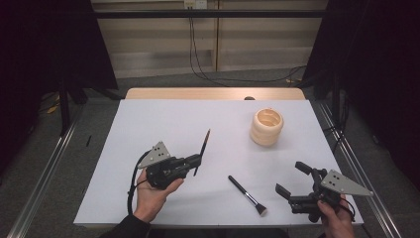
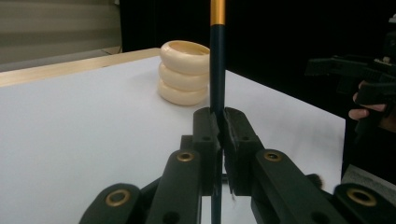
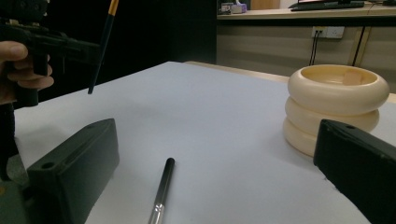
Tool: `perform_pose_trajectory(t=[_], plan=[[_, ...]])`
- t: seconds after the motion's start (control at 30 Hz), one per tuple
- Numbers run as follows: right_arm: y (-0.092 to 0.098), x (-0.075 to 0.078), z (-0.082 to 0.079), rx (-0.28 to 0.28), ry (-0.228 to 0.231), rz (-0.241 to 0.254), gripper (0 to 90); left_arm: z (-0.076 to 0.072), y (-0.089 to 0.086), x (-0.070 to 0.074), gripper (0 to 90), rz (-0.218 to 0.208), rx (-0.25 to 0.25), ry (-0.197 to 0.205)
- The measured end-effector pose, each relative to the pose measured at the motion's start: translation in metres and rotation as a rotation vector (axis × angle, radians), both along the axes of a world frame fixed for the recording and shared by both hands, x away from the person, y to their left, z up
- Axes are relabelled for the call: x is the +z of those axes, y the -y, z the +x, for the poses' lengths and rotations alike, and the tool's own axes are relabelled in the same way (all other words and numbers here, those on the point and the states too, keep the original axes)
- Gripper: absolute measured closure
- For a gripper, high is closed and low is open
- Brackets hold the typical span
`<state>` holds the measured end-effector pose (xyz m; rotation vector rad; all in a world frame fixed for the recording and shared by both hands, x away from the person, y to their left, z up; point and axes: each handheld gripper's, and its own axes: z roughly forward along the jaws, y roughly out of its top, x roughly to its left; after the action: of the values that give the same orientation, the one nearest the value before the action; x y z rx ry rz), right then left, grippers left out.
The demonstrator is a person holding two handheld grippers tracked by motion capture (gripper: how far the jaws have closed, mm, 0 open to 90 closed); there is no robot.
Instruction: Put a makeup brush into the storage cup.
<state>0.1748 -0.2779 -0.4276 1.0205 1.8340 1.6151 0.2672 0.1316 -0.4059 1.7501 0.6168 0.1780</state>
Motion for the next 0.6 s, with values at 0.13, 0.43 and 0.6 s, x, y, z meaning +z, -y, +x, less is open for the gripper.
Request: perform_pose_trajectory(t=[0.13, 0.43, 0.6], plan=[[-0.009, 0.004, 0.005, 0.034, 0.005, 0.009, 0.0, 0.001, 0.003, -0.003, 84.4, -0.002, -0.006, -0.001], [-0.032, 0.013, 0.022, 0.098, -0.003, -0.030, 0.0, 0.000, 0.005, -0.002, 84.4, -0.010, -0.017, 0.007], [-0.046, 0.018, 0.029, 0.141, 0.025, -0.035, 0.0, 0.000, 0.008, -0.001, 84.4, -0.007, -0.031, 0.001]])
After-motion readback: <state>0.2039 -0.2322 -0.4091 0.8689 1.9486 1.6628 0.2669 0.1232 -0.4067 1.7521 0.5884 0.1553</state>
